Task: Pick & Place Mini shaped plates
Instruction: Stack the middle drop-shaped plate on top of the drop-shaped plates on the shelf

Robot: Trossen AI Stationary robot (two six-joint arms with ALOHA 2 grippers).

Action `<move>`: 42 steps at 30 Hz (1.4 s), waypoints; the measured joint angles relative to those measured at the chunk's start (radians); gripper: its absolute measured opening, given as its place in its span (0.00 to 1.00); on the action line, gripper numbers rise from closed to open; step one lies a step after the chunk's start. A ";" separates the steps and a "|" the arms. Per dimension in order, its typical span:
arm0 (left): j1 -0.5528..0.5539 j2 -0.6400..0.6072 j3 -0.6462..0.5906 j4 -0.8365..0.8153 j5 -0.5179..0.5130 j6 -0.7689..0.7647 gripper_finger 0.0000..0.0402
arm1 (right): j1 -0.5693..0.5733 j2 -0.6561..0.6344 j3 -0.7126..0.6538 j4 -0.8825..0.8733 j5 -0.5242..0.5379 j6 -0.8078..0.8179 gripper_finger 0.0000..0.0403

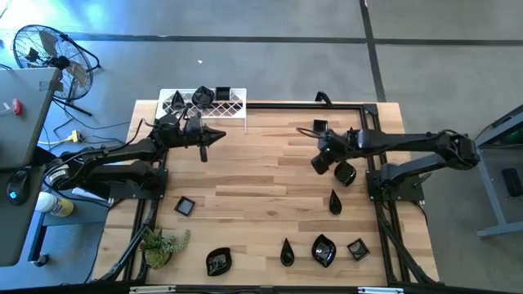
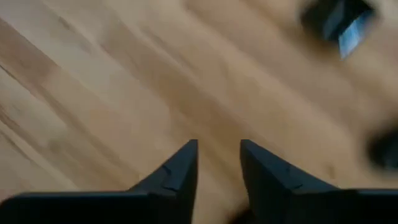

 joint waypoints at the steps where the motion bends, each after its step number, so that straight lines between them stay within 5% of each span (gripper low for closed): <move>1: 0.000 0.000 0.000 0.000 0.012 0.000 0.00 | 0.000 0.000 0.003 -0.053 -0.018 0.046 0.32; 9: 0.000 0.000 0.000 0.001 0.049 0.003 0.00 | 0.000 0.000 0.004 -0.250 -0.054 0.221 0.44; 20: 0.000 0.000 0.000 0.002 0.064 0.003 0.00 | 0.165 0.044 -0.008 -0.213 -0.328 0.190 0.47; 27: 0.000 0.000 0.000 0.002 0.064 0.003 0.00 | 0.307 0.054 -0.151 0.011 -0.371 0.243 0.41; 42: 0.000 0.000 0.000 0.001 0.064 0.000 0.00 | 0.393 0.051 -0.364 0.328 -0.364 0.414 0.16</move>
